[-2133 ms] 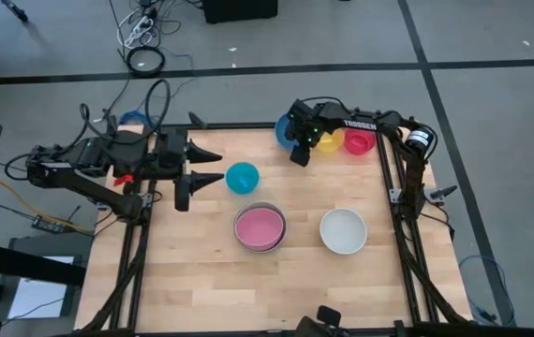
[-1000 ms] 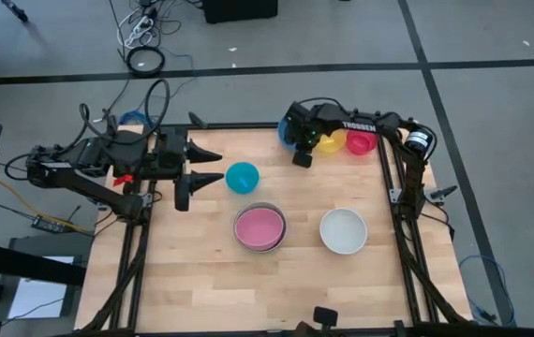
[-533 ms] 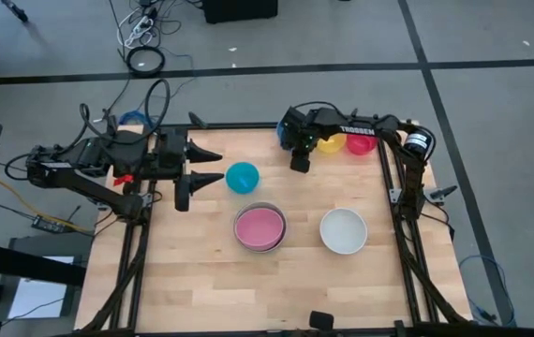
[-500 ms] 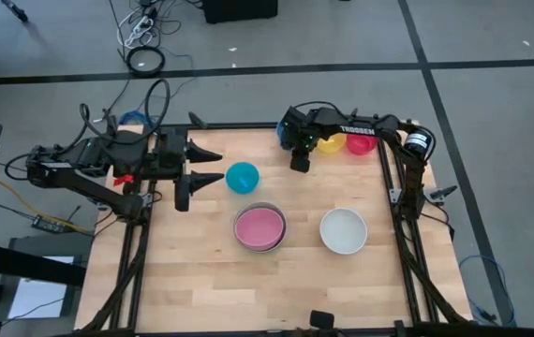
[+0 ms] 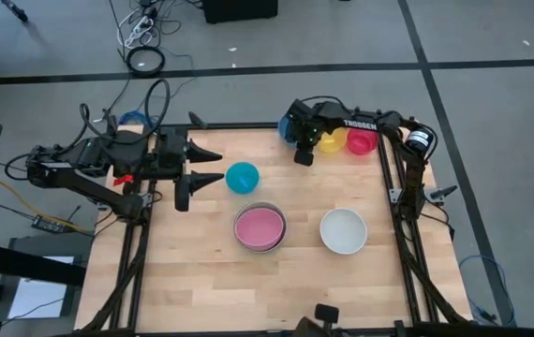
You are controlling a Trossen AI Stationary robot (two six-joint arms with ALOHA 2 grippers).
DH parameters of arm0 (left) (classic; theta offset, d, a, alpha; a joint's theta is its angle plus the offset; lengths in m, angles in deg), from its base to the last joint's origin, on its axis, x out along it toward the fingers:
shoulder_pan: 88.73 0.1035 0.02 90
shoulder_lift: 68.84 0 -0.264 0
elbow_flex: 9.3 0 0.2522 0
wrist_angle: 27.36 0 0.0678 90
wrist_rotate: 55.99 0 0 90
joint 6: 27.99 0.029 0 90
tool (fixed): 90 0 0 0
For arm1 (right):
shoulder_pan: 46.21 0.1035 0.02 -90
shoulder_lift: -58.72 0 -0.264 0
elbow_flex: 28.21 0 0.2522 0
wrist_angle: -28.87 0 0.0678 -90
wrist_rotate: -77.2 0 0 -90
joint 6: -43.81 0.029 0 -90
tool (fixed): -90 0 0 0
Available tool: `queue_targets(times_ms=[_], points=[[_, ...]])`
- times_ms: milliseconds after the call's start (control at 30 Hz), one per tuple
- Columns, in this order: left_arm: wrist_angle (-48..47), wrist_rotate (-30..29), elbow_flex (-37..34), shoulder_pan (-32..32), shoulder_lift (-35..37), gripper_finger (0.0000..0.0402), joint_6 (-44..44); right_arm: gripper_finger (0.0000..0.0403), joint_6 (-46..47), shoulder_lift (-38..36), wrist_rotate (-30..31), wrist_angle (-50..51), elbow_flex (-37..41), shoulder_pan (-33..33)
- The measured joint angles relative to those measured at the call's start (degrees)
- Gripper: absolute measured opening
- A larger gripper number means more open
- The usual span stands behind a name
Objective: Nest bowls inside each other
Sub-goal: Stack the blue bowl on top of the pink bowl
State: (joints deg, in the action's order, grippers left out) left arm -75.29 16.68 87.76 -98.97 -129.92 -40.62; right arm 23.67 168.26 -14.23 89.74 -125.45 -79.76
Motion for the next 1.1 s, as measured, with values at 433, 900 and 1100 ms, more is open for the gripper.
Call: queue_targets(times_ms=[433,900,1100], points=[[0.0,0.0,0.0,0.0,0.0,0.0237,0.4,0.0001,-0.7,0.0,0.6,3.5,0.0,3.5],[-0.7,0.0,0.0,0.0,0.0,0.0237,0.5,0.0132,-0.5,0.0,3.6,0.6,0.0,5.5],[-0.9,0.0,0.0,0.0,0.0,0.0237,0.6,0.0149,-1.5,0.0,3.5,-1.0,0.0,3.8]])
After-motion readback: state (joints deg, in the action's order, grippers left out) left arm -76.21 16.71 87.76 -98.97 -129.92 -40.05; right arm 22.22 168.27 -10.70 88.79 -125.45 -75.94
